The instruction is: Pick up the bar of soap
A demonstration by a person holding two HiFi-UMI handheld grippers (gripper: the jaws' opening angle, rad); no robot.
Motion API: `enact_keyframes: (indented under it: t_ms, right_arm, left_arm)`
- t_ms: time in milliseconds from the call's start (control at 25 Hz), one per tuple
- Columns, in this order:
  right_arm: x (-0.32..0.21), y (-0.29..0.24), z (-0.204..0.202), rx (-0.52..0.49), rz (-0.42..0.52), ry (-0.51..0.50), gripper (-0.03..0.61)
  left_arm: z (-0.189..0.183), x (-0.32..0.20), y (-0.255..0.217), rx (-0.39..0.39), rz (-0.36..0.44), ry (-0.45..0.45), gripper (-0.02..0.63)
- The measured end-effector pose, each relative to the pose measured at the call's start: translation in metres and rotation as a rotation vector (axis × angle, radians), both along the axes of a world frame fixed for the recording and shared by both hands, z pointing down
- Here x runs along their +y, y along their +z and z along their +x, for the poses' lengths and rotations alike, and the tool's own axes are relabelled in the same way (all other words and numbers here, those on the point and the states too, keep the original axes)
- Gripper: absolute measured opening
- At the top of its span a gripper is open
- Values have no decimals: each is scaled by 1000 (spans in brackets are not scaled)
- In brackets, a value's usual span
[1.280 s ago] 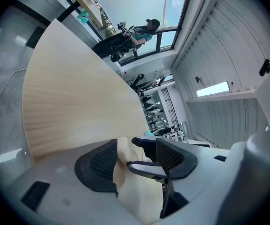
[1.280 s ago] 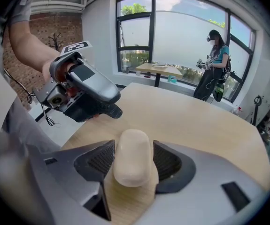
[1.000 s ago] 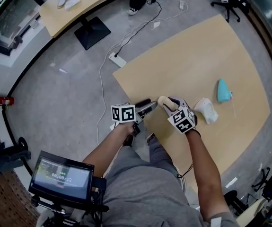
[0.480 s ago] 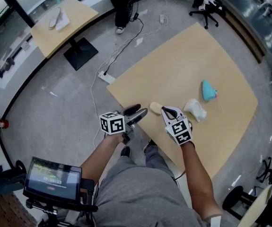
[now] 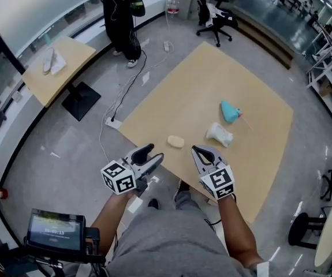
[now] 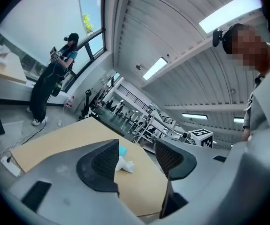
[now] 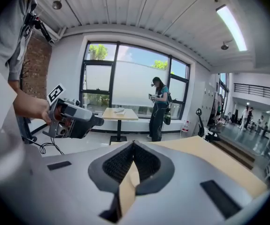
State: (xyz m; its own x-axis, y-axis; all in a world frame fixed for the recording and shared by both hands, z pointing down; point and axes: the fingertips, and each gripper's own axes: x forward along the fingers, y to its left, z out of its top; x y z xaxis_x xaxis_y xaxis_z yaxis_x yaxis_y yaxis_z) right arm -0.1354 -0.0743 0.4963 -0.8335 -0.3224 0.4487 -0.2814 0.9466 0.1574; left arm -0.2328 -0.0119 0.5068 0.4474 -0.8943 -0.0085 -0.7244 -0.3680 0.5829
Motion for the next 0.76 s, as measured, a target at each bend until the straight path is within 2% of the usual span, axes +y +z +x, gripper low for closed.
enact_keyframes:
  t_ms: [160, 280, 480, 760]
  right_arm:
    - [41, -41, 30, -68, 38, 64, 8]
    - [71, -69, 53, -107, 62, 104, 8]
    - [88, -93, 80, -152, 88, 171, 8]
    - [132, -117, 118, -173, 109, 229, 8]
  left_arm:
    - [15, 48, -44, -117, 98, 46, 244]
    - [25, 82, -71, -172, 145, 66, 244]
    - [36, 101, -87, -202, 172, 111, 244]
    - [59, 127, -96, -212, 170, 170, 244]
